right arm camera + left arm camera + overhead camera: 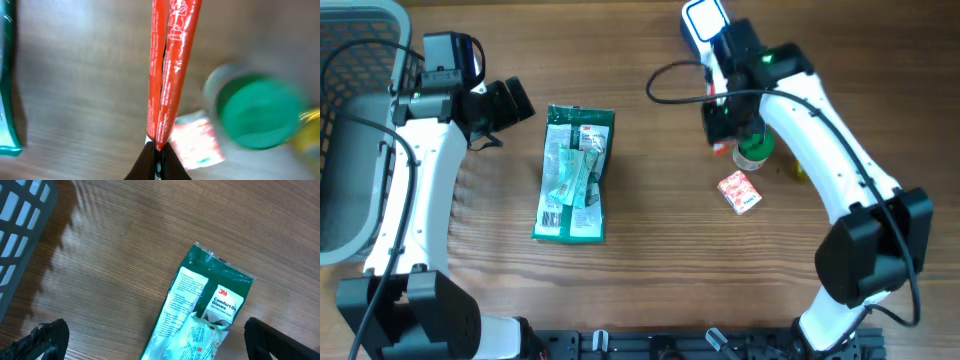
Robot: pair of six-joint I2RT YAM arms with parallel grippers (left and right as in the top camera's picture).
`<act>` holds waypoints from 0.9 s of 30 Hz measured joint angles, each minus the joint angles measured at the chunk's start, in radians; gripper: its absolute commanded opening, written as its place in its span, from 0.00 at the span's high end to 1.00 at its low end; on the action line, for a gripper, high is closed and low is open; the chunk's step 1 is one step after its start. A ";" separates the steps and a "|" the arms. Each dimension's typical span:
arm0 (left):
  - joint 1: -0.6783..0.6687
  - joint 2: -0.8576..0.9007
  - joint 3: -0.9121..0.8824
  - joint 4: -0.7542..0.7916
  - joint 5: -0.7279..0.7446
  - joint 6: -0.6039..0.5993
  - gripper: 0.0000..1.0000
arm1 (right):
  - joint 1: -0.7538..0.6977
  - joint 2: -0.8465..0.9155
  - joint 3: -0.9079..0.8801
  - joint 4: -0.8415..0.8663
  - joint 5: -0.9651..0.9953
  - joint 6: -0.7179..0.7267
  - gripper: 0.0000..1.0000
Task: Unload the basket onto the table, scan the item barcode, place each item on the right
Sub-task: 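Lower the red tube and set it beside the tissue pack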
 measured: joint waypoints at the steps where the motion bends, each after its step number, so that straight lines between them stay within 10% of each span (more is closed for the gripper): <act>1: 0.000 0.000 0.000 0.000 0.000 0.000 0.00 | 0.000 0.002 -0.038 0.011 -0.016 0.026 0.96; 12: 0.000 0.000 0.000 -0.001 0.000 0.000 0.00 | 0.000 0.011 -0.402 0.282 -0.042 0.178 0.96; 27: 0.000 0.000 0.000 0.000 0.000 0.000 0.00 | 0.003 0.011 -0.436 0.238 0.243 0.325 0.93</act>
